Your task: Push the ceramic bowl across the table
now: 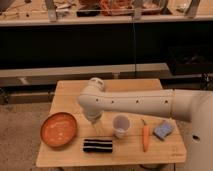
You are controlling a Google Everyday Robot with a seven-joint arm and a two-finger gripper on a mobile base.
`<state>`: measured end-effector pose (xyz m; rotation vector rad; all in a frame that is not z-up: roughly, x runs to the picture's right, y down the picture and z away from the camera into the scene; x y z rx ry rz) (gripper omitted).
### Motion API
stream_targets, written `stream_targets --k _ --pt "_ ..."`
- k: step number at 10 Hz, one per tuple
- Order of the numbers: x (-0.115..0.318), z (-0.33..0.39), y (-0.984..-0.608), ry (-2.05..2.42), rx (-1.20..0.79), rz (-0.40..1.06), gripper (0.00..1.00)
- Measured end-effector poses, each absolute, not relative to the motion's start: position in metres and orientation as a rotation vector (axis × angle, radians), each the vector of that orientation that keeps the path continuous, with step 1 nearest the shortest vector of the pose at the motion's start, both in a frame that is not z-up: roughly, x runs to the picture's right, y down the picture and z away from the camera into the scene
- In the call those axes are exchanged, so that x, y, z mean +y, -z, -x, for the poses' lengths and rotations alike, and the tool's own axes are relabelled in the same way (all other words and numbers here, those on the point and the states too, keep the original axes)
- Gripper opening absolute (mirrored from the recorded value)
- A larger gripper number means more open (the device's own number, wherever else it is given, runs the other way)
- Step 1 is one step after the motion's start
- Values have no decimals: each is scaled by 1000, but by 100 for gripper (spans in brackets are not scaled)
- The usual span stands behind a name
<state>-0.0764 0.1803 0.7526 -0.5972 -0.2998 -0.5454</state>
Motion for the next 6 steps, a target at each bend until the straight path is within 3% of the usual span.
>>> stream_targets --k 6 --pt "184 84 -756 580 -332 590 80"
